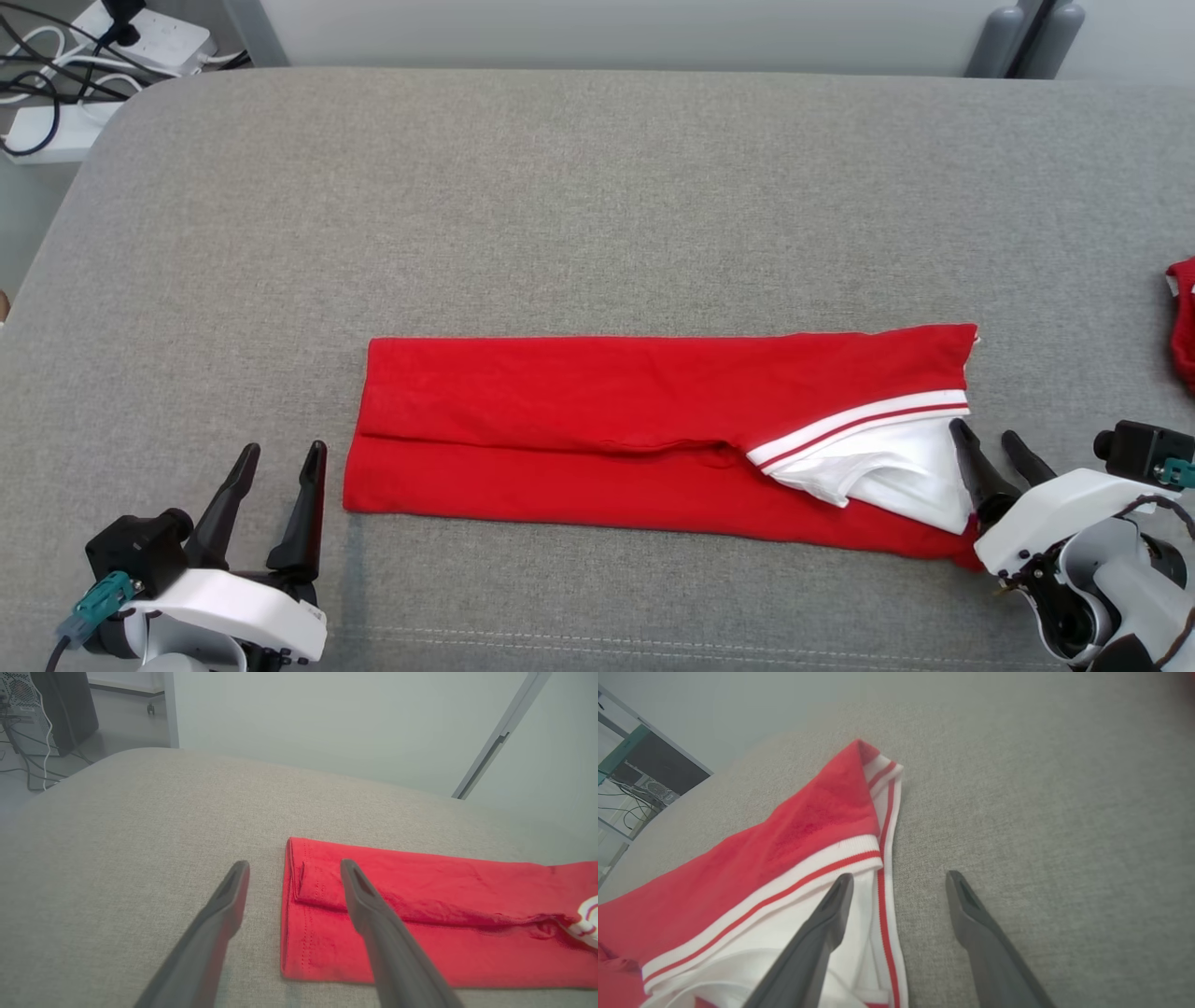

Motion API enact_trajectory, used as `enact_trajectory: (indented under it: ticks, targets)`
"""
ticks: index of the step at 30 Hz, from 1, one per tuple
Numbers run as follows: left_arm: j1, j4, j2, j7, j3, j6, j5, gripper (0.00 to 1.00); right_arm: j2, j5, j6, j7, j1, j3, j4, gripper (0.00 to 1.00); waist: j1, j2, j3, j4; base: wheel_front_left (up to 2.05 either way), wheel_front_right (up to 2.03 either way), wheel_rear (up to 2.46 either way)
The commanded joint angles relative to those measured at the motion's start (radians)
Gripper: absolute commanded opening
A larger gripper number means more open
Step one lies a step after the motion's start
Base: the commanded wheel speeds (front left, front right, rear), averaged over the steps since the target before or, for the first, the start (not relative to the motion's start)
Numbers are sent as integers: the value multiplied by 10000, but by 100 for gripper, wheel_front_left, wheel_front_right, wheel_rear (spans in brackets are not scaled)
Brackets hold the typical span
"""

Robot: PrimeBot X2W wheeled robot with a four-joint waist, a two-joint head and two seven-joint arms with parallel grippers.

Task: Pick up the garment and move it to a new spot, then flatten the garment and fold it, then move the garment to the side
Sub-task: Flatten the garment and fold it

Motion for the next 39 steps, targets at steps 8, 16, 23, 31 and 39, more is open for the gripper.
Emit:
enact_trajectory:
  ticks: [8, 16, 23, 31, 39]
  targets:
    - [-177, -91, 5, -59, 676, -189, 362, 100, 53, 1, -27, 165, -180, 473, 129, 100, 0, 0, 197, 167, 0, 0, 0]
    - [-194, 12, -131, -59, 741, -237, 439, 100, 96, 288, -27, 646, -259, 934, -1, 100, 0, 0, 236, 210, 0, 0, 0]
    - [-260, -18, -143, -59, 613, -246, 368, 100, 141, 527, -27, 970, -439, 1284, 4, 100, 0, 0, 375, 241, 0, 0, 0]
    - [-338, -16, -101, -59, 417, -248, 174, 100, 266, 632, -27, 1356, -686, 1697, 96, 45, 0, 0, 523, 270, 0, 0, 0]
    - [-378, -34, -67, -59, 338, -248, 75, 100, 53, 886, -27, 1090, -787, 1655, 110, 0, 0, 0, 553, 252, 0, 0, 0]
